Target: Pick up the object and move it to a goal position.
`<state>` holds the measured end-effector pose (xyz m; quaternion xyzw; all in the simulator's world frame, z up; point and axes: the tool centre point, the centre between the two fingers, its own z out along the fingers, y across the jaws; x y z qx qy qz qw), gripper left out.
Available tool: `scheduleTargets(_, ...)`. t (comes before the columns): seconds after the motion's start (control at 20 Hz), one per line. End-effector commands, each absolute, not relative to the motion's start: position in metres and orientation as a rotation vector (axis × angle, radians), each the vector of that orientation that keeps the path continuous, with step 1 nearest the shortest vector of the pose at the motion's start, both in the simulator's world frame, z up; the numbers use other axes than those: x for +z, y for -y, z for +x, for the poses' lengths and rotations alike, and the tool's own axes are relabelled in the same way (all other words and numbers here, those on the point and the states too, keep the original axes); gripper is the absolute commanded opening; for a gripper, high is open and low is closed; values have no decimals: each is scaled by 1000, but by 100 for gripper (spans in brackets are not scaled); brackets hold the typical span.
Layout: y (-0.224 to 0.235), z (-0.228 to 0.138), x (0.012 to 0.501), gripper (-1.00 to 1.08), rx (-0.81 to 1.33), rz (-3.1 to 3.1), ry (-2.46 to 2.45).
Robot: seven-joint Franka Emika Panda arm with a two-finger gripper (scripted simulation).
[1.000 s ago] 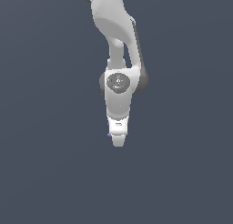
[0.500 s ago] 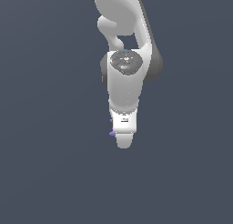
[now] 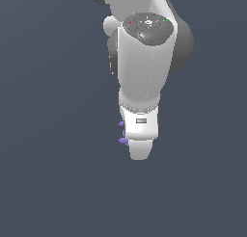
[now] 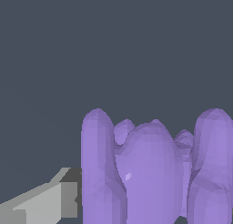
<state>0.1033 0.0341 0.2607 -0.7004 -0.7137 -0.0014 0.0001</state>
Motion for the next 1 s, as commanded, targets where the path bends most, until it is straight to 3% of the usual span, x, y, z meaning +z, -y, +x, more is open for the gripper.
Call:
scheduleTargets(0.0,-36,110,275,-100,-3,-2200,2241)
scheduleTargets(0.95,-43,130,314,-100,0,-2202,2241)
